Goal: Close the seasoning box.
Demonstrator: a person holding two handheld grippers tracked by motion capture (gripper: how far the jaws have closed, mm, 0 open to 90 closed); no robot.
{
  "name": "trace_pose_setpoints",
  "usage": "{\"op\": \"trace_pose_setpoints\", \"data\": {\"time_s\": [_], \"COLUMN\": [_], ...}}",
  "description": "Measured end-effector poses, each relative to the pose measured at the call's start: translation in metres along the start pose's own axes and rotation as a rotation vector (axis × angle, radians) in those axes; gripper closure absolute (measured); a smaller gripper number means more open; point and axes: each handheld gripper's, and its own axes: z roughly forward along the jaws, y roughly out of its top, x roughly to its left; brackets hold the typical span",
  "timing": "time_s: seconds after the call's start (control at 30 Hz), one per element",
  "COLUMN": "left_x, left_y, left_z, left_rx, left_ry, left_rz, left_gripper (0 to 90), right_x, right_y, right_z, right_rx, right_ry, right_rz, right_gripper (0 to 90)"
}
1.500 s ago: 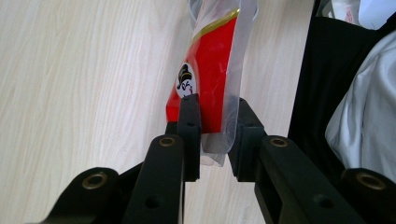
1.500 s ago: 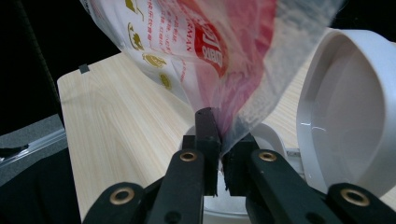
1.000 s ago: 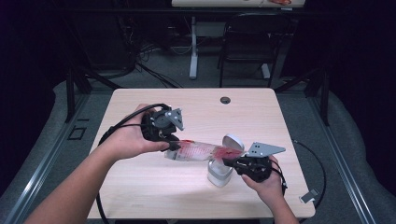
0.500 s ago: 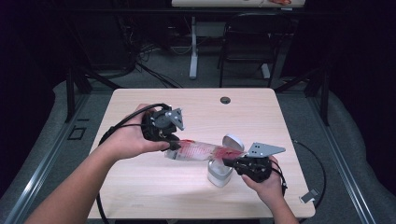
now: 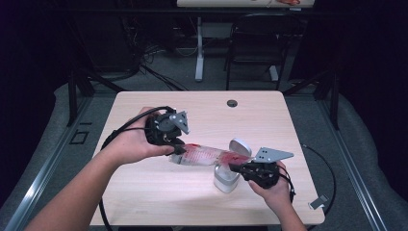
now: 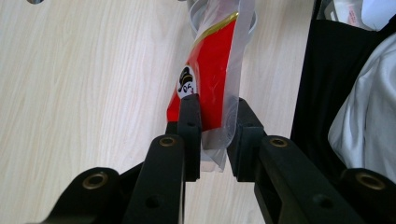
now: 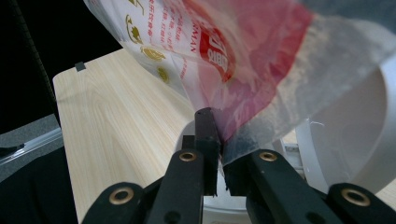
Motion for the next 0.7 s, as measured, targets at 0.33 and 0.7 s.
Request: {"op": "trace_pose_setpoints", "data": {"time_s": [0.33,0.7], "left_x": [-0.0005,-0.001], "left_y": [0.0002,0.0015], "left_z": [-0.0007,-0.0024], "left_rx": [0.0,0.003], "left_ry": [0.001,0.0], "left_rz": [0.0,0.002], "left_gripper": [76.9,76.8], "right_x": [0.0004,0.0003], "right_y": [-0.0001,-0.0006], "right_z": [0.0002,0.0008], "right_rx": [-0.002,-0.006], "right_ry": [0.002,0.01], "right_rz": [0.003,0.011], "right_gripper": [87.0,87.1]}}
